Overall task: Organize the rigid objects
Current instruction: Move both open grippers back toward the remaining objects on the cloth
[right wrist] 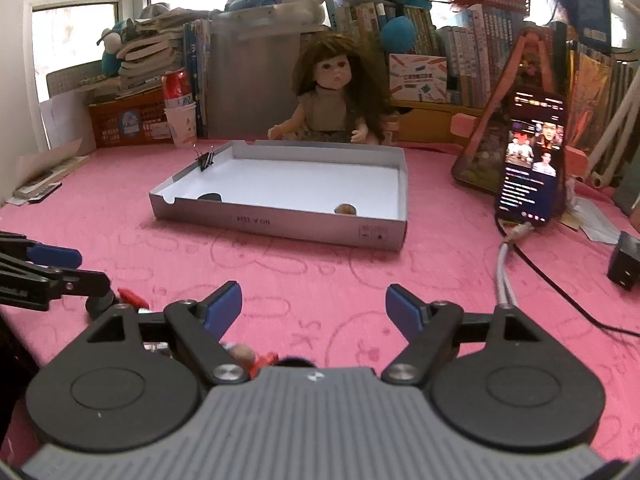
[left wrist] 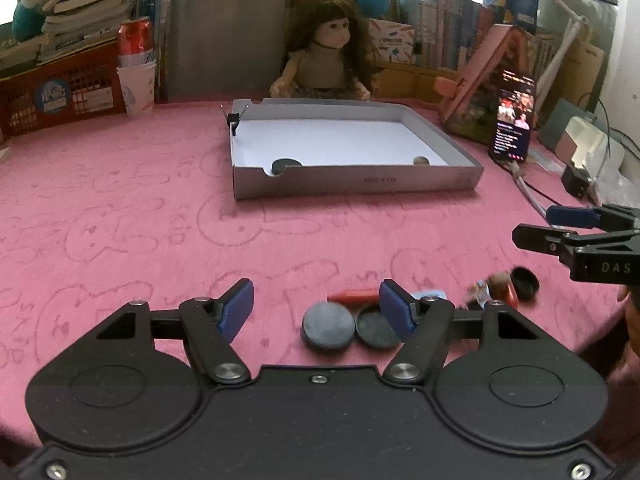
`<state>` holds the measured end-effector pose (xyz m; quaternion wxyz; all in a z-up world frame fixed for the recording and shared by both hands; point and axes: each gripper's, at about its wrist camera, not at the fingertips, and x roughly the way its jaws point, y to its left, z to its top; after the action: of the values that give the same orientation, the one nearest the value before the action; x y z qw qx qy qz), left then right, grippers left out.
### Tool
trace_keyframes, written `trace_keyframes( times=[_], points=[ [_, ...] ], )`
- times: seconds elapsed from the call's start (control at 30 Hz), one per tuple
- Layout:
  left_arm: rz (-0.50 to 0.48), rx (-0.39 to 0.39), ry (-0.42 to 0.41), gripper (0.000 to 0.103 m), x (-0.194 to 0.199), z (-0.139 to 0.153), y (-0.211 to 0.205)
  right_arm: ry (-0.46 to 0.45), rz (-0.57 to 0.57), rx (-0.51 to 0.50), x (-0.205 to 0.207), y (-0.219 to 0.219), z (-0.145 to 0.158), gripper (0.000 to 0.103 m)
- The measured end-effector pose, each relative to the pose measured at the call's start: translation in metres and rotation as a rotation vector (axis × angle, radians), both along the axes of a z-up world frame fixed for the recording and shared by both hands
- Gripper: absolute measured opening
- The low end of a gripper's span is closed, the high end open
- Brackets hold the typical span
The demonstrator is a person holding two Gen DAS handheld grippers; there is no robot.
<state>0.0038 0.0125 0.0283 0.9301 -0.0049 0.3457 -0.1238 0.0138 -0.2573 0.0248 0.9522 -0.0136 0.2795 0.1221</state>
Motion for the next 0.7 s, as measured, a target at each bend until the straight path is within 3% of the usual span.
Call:
trace_keyframes(
  times=[0.2,0.43,0.7],
  points=[
    [-0.010,0.001,0.012,0.047,-0.012,-0.001,0.002,-0.024,0.001,-0.006,-0.019,-0.004,-0.008,0.087],
    [-0.029,0.041,0.004,0.038,-0.016,-0.006,-0.005,-0.051,0.032,-0.088,-0.037,0.005,-0.016,0.087],
    [-0.043,0.088,-0.008,0.036,-0.024,-0.012,-0.009,-0.042,0.074,-0.103,-0.047,0.010,-0.022,0.082]
  ],
)
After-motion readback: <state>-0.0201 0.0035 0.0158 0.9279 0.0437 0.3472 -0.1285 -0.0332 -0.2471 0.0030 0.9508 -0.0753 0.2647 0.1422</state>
